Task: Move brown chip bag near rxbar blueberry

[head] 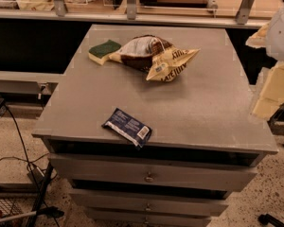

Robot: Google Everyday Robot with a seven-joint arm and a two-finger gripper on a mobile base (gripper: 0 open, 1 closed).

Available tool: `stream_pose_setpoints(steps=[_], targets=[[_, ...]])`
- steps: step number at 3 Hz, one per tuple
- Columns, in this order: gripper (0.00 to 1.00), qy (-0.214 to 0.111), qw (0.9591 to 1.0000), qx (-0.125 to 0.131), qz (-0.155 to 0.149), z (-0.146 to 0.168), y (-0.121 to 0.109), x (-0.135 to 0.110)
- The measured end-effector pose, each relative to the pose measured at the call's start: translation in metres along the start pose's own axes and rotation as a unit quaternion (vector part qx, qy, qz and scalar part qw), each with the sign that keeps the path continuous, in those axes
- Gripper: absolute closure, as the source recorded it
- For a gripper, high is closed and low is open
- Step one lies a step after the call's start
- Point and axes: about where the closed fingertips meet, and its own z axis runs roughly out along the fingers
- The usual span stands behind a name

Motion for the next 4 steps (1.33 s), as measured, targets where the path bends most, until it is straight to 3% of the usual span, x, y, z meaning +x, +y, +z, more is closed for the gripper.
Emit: stream_pose_setpoints(steps=[1,2,4], targets=[[0.0,0.0,1.0,0.001,0.0,0.0,0.0,0.0],[0.0,-0.018,0.9995,0.022,-0.014,0.001,-0.025,-0.012],[0.0,-0.071,0.9927,0.079,-0.056,0.018,-0.112,-0.061]])
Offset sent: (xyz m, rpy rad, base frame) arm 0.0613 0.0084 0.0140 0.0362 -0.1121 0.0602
